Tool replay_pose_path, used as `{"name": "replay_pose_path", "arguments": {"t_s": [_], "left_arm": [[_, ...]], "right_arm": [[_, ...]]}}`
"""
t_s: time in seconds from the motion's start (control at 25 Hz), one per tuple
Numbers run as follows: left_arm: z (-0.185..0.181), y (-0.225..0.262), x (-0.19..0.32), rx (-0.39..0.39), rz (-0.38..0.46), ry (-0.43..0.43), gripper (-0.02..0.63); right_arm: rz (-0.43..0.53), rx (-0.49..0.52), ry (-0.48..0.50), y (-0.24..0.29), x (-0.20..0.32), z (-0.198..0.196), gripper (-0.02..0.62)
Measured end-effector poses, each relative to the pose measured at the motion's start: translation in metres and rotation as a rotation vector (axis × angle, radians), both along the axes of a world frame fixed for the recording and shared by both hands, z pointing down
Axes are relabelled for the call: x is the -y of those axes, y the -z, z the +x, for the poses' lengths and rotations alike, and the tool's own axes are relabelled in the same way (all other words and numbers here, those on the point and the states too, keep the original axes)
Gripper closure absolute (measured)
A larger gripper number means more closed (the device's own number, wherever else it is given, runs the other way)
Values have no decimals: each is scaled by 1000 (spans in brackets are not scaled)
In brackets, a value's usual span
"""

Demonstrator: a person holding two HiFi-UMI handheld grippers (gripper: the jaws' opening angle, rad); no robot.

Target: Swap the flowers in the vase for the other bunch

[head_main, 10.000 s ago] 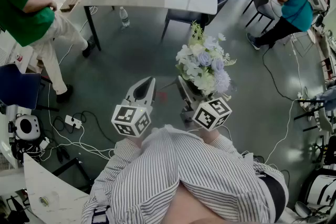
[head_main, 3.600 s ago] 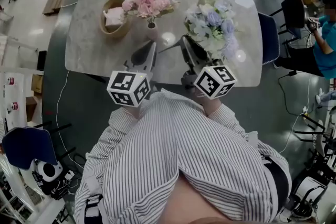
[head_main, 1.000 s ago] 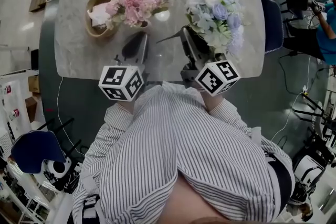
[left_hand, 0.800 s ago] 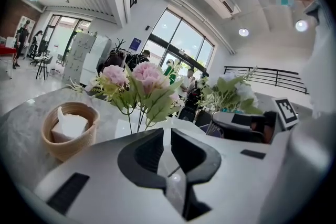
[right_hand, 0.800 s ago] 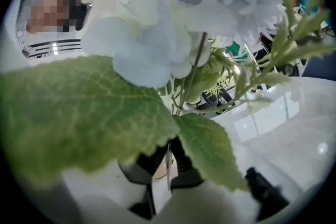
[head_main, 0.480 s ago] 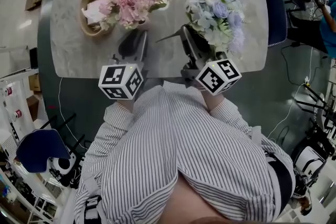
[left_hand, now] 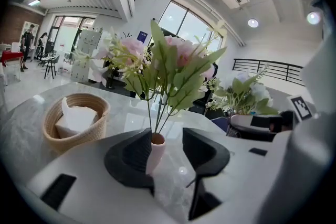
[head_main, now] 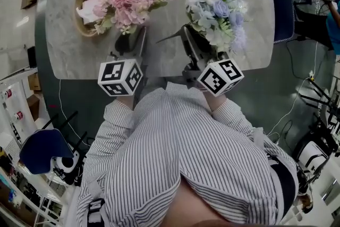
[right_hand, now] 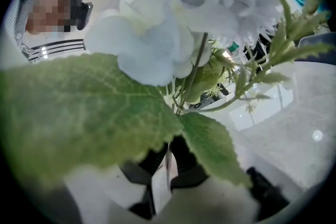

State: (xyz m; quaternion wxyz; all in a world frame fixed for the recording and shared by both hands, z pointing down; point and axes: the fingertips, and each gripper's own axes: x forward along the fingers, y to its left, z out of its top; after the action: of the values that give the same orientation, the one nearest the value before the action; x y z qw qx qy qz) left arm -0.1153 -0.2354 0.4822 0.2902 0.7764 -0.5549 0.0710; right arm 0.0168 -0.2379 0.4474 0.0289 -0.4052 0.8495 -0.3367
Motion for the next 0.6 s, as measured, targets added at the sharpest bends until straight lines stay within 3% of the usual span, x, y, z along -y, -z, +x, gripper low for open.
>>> {"name": "replay_pose_path", "arguments": {"t_s": [0.6], "left_arm": [[-10, -12, 26, 52, 28, 48, 423]], "right_arm": [[-58, 5, -27, -15, -5, 6, 568]]}}
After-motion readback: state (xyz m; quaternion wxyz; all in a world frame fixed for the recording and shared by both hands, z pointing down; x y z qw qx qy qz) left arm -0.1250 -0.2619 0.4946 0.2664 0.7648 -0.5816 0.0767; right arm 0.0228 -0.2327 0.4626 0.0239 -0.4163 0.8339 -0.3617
